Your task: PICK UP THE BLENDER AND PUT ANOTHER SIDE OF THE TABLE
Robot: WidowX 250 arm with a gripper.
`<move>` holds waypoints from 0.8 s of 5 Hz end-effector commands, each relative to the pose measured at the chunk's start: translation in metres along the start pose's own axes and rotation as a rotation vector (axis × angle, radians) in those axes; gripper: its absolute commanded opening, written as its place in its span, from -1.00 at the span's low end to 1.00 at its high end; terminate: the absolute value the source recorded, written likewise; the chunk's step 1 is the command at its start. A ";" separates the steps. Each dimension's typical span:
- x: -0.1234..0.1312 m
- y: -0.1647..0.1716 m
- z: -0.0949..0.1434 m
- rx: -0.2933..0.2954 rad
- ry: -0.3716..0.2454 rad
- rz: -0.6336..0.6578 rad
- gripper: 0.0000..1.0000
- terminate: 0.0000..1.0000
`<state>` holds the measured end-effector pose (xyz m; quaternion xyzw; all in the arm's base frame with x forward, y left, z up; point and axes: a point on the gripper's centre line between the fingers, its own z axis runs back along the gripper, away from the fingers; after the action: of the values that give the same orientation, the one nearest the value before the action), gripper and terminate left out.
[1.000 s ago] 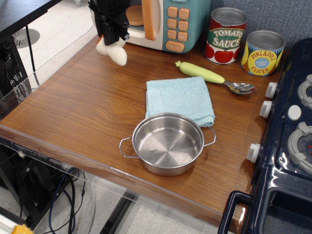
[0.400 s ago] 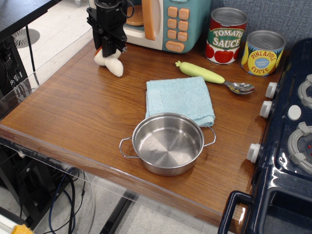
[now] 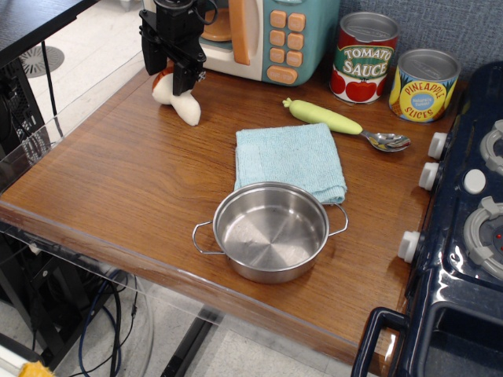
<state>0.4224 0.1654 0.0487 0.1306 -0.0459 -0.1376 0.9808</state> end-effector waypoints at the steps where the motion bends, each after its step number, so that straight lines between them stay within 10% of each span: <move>1: -0.004 0.008 0.068 0.034 -0.046 0.046 1.00 -1.00; 4: -0.012 0.002 0.100 0.064 -0.111 0.045 1.00 -1.00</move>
<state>0.4073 0.1514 0.1175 0.1390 -0.0791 -0.1229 0.9794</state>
